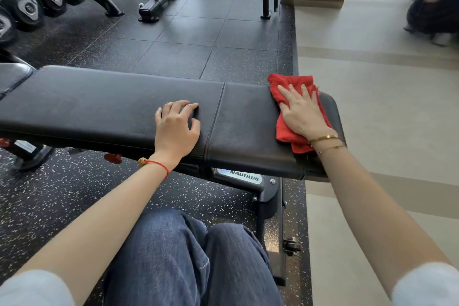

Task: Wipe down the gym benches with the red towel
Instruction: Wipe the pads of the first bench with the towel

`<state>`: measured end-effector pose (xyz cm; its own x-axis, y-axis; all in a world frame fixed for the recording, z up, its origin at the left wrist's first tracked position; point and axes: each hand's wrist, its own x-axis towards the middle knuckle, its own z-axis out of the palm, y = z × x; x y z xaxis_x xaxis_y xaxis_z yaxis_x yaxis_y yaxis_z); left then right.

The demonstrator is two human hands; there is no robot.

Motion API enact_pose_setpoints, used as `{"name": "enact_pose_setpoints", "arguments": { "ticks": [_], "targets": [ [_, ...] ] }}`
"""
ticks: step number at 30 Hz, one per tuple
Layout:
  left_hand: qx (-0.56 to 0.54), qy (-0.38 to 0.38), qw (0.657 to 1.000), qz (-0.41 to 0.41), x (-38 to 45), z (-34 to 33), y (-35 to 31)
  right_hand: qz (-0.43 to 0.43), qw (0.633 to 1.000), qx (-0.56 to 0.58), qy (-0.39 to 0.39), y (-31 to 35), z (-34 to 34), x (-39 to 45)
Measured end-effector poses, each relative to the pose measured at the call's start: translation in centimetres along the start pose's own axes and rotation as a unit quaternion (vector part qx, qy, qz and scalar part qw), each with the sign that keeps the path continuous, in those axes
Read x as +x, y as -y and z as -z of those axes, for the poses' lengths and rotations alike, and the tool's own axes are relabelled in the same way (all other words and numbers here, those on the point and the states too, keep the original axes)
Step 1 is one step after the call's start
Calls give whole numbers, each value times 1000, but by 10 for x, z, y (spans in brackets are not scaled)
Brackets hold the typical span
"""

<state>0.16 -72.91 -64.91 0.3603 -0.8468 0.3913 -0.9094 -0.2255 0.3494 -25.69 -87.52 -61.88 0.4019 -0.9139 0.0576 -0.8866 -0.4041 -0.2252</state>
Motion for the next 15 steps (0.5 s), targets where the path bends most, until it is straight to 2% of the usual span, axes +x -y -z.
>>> {"name": "enact_pose_setpoints", "arguments": {
  "ticks": [7,15],
  "targets": [
    [1,-1,1000,-10,-1,0,4,73,997,3,-11,-6,-2,-59],
    [3,3,1000,-6,0,-1,2,-5,1000,-8,5,-1,0,10]
  ]
}}
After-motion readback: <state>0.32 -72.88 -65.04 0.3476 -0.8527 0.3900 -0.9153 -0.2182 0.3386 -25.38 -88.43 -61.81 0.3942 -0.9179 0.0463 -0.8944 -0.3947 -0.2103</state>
